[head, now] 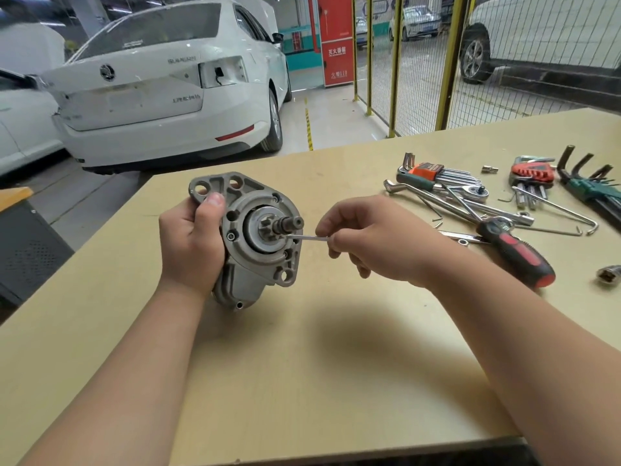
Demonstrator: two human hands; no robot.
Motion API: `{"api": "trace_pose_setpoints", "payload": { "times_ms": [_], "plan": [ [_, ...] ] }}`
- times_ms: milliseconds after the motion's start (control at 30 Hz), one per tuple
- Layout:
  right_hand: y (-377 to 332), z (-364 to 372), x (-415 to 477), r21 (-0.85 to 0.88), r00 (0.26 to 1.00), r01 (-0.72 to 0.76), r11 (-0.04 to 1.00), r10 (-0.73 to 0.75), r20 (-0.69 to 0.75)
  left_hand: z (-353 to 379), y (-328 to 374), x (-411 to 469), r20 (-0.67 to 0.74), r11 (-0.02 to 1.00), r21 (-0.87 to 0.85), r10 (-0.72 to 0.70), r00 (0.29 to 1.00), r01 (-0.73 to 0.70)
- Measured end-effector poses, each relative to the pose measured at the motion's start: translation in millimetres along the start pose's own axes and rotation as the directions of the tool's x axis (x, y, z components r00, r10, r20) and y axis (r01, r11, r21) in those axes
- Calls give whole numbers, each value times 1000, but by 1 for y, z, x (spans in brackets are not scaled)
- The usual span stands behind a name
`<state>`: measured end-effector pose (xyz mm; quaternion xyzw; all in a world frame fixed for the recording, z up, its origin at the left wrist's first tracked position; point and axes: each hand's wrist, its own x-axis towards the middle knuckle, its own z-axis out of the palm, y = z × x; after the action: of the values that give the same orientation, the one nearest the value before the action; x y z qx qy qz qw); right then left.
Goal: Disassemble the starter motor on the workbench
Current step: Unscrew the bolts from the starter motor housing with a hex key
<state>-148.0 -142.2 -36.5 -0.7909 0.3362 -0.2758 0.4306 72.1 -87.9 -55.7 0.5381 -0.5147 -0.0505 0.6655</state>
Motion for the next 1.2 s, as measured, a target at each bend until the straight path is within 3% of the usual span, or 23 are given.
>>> {"api": "trace_pose_setpoints", "payload": {
  "times_ms": [267, 667, 1033, 1200],
  "plan": [
    [5, -2, -3, -169, 999, 10, 986, -18, -46, -2, -3, 2, -24, 999, -45, -25, 999, 24],
    [-8, 15, -5, -193, 992, 100, 976, -113, -59, -9, -2, 3, -55, 998, -67, -27, 998, 23],
    [-32, 34, -10, -519, 993, 1, 855, -61, -98, -1, -1, 0, -61, 999, 37, -10, 998, 12],
    [-40, 34, -6, -424, 995, -74, 903, 39, -89, 1, 1, -4, -81, 998, 54, 40, 996, -35]
  ]
}}
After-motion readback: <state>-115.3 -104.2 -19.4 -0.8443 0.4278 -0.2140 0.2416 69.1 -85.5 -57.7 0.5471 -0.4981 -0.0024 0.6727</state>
